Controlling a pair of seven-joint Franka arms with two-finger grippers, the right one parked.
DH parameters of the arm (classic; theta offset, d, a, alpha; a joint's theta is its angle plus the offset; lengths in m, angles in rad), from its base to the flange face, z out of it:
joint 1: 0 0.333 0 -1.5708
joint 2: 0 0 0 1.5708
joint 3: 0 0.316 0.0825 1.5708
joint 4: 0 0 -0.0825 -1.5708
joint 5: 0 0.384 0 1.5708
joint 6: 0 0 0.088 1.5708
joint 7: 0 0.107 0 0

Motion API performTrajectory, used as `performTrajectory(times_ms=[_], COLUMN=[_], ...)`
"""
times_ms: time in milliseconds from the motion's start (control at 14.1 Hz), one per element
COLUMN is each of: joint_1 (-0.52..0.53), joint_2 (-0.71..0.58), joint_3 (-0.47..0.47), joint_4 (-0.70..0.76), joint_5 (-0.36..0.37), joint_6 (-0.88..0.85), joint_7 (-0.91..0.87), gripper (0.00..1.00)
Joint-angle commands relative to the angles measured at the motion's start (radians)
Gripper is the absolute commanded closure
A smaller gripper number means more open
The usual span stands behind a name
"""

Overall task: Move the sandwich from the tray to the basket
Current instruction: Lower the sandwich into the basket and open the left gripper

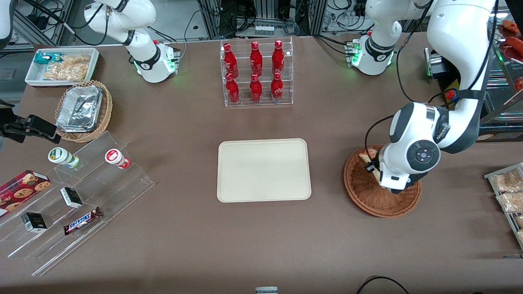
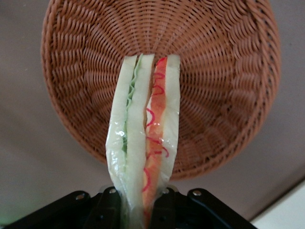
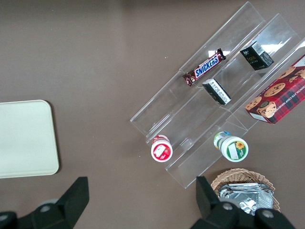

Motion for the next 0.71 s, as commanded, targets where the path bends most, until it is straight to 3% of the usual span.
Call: performTrajectory(times_ms=[0, 425, 496, 566, 637], joint_1=[0.061, 0.099, 0.099, 0.099, 0.099], joint_2=[0.036, 0.114, 0.114, 0.114, 0.111], joint_3=[-0.013, -0.011, -0.011, -0.011, -0.011], joint_4=[-0.041, -0.088, -0.087, -0.085, -0.085], joint_5=[-0.007, -0.003, -0.003, -0.003, -0.003], joint_6=[0.088, 0.248, 0.244, 0.239, 0.237], joint_7=[0.051, 0.081, 0.082, 0.088, 0.106], gripper=[0.95, 0.93, 0.87, 0.71, 0.33])
